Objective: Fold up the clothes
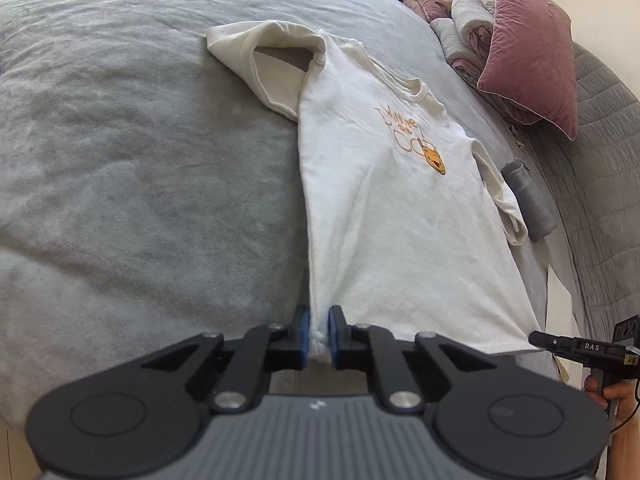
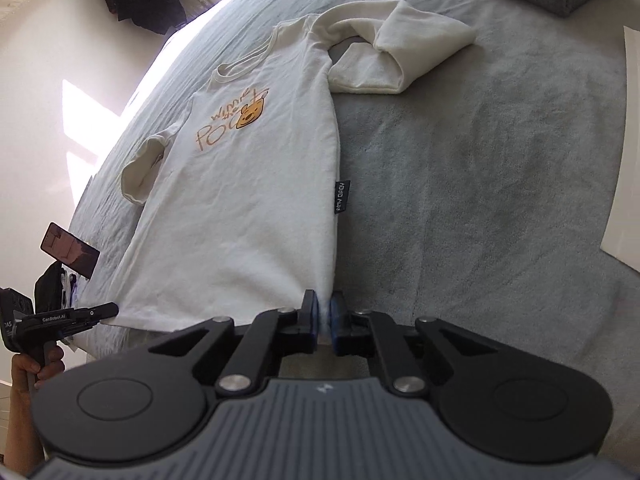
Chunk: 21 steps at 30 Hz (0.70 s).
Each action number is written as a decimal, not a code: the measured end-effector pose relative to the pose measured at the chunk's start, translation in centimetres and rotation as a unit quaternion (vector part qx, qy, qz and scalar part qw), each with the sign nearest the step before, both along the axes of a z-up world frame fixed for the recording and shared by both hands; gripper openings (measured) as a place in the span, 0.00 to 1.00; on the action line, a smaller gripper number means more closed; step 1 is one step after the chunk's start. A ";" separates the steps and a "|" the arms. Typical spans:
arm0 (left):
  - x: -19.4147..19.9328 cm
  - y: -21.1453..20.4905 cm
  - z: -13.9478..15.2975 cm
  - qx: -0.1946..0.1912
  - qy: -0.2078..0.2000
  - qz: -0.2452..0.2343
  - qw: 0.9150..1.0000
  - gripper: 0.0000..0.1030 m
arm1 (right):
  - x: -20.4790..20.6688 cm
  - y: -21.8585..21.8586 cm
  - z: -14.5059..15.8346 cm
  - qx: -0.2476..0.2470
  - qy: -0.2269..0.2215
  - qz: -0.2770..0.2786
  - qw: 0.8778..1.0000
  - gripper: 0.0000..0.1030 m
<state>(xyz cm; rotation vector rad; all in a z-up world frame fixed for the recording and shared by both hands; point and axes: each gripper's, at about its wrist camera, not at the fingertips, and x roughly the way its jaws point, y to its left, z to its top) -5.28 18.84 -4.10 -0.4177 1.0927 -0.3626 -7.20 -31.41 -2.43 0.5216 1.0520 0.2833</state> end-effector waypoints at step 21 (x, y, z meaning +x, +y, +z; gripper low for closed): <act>2.0 -0.3 -0.6 0.059 0.024 -0.008 0.998 0.34 | 2.4 2.0 -1.1 -0.103 0.047 0.049 0.992 0.33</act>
